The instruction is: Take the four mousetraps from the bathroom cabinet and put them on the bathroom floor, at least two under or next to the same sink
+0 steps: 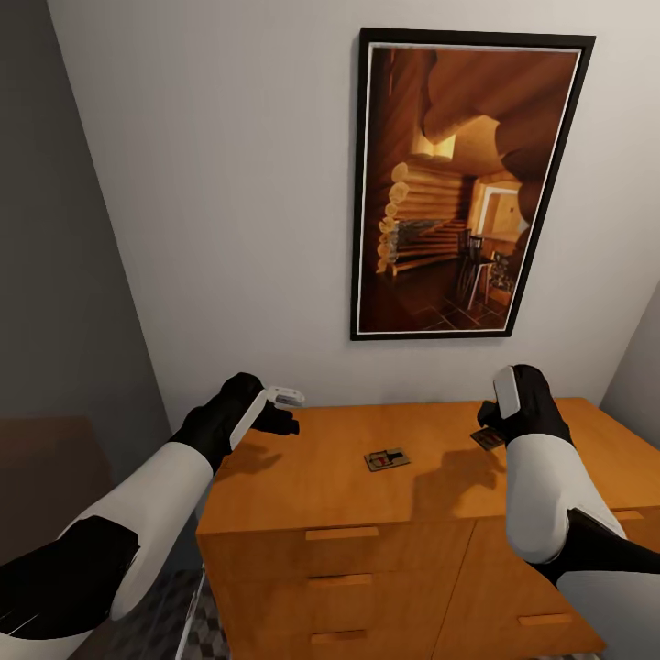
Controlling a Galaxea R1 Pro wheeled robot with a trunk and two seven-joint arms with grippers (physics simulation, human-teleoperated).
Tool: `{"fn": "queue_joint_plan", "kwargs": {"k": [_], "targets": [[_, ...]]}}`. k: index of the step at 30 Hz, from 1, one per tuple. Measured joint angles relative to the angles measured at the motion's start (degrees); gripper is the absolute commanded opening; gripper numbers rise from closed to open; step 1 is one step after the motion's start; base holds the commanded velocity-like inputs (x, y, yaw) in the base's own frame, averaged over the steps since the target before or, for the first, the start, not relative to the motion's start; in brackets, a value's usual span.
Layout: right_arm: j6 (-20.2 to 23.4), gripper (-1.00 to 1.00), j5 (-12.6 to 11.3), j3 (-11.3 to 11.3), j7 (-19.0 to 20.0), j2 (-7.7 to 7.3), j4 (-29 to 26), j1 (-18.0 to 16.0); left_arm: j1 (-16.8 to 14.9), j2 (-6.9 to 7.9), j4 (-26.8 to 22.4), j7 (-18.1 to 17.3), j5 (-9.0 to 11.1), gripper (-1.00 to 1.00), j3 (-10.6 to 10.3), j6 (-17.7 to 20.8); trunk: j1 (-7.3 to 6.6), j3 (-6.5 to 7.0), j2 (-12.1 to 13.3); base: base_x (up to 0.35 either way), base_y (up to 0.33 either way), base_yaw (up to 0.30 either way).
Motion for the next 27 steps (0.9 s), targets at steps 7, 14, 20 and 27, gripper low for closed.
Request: {"fn": "queue_joint_plan", "kwargs": {"k": [7, 14, 20, 27], "targets": [[0.0, -1.00, -0.1, 1.4, 0.2, -0.13, -0.1, 0.0, 0.0, 0.00, 0.0, 0.0, 0.0, 1.00, 0.0, 0.0, 0.00, 0.00, 0.0, 0.000, 0.000, 0.000], [-0.2, -1.00, -0.6, 18.1, 9.6, -0.62, 0.0, 0.0, 0.0, 0.00, 0.0, 0.0, 0.0, 1.00, 0.0, 0.0, 0.00, 0.00, 0.0, 0.000, 0.000, 0.000], [-0.1, -1.00, 0.3, 28.7, 23.7, -1.16, 0.3, 0.0, 0.0, 0.01, 0.0, 0.0, -0.1, 1.00, 0.1, 0.0, 0.00, 0.00, 0.0, 0.000, 0.000, 0.000], [-0.1, -1.00, 0.8, 31.9, 30.6, -3.32, 0.7, 0.0, 0.0, 0.07, 0.1, 0.1, -0.2, 1.00, 0.2, -0.1, 0.00, 0.00, 0.0, 0.000, 0.000, 0.000]]}}
